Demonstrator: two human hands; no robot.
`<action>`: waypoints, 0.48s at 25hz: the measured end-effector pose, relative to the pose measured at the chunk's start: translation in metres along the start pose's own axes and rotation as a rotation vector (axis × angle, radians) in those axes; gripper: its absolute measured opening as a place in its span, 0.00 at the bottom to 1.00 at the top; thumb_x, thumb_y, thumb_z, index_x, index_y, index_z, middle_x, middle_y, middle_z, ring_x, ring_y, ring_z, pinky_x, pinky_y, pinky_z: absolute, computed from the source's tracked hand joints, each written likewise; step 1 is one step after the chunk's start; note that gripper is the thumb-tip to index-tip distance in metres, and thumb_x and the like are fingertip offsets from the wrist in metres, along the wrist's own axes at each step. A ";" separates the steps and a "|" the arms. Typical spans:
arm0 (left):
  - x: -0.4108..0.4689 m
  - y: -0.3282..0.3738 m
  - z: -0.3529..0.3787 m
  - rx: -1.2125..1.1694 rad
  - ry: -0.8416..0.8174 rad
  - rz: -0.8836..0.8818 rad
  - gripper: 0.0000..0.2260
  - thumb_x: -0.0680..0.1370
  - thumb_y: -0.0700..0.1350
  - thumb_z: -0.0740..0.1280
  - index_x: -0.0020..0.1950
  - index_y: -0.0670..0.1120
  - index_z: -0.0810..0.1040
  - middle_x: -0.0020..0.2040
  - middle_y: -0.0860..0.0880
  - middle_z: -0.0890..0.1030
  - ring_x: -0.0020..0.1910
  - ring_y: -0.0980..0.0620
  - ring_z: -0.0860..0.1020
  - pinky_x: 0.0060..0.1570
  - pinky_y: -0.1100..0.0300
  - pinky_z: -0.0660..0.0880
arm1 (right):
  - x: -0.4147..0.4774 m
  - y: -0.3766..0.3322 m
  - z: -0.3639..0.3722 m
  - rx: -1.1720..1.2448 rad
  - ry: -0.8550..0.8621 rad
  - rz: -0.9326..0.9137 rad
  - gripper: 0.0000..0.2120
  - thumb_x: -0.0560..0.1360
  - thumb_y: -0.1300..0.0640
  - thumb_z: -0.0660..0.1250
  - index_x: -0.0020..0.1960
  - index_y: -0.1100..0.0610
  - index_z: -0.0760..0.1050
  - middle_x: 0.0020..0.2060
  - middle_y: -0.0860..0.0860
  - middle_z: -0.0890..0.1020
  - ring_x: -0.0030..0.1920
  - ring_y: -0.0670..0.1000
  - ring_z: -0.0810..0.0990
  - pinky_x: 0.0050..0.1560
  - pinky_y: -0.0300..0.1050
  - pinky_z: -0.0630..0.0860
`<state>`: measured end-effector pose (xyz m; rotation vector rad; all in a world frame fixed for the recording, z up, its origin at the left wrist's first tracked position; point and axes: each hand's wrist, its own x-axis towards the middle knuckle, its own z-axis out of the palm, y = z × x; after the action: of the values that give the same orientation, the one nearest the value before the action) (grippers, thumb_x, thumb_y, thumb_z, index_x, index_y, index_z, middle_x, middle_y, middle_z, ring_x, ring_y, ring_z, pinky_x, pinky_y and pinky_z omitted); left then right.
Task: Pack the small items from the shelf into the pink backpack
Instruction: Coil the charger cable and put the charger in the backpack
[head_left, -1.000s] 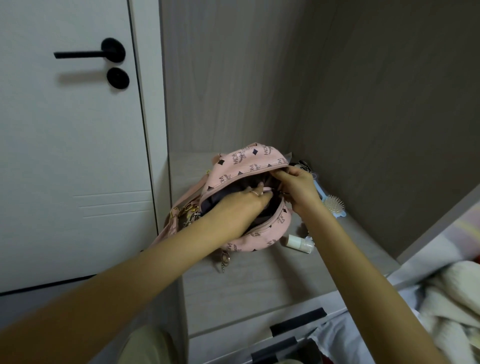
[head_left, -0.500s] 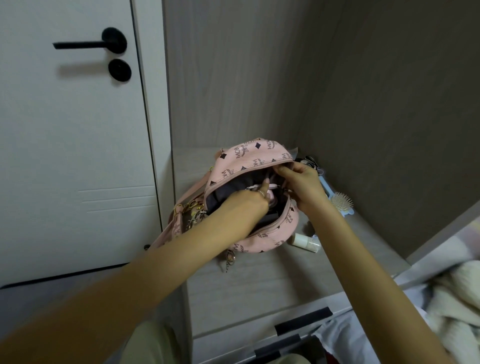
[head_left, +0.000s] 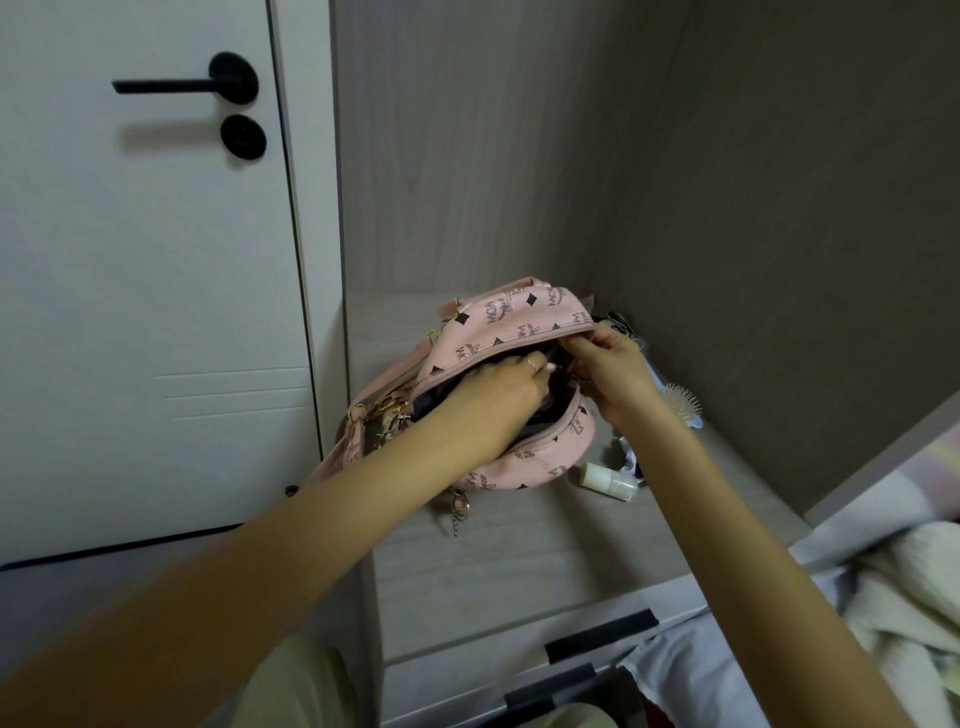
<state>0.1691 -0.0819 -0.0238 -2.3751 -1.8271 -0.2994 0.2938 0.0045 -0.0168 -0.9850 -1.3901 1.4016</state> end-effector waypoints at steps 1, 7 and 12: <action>0.001 0.000 0.001 0.037 -0.006 -0.014 0.20 0.79 0.40 0.57 0.72 0.42 0.61 0.69 0.45 0.64 0.64 0.42 0.69 0.57 0.46 0.72 | 0.001 0.000 -0.001 -0.016 -0.009 -0.001 0.08 0.77 0.66 0.63 0.44 0.57 0.78 0.28 0.46 0.82 0.27 0.43 0.79 0.25 0.33 0.72; 0.020 0.003 0.009 0.057 -0.040 -0.091 0.17 0.82 0.47 0.51 0.70 0.46 0.65 0.69 0.47 0.67 0.64 0.43 0.69 0.52 0.50 0.71 | 0.005 0.001 -0.006 -0.126 -0.075 -0.053 0.09 0.77 0.65 0.63 0.43 0.57 0.80 0.28 0.46 0.82 0.29 0.42 0.78 0.27 0.33 0.72; 0.022 0.001 0.018 0.174 -0.074 -0.028 0.18 0.83 0.45 0.51 0.73 0.48 0.62 0.74 0.52 0.63 0.70 0.47 0.61 0.62 0.52 0.65 | 0.002 0.002 -0.009 -0.156 -0.046 -0.051 0.10 0.78 0.64 0.62 0.41 0.56 0.79 0.26 0.44 0.81 0.26 0.39 0.76 0.25 0.31 0.70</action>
<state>0.1774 -0.0573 -0.0358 -2.2730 -1.8360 -0.0534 0.3016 0.0089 -0.0187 -1.0151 -1.5670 1.3001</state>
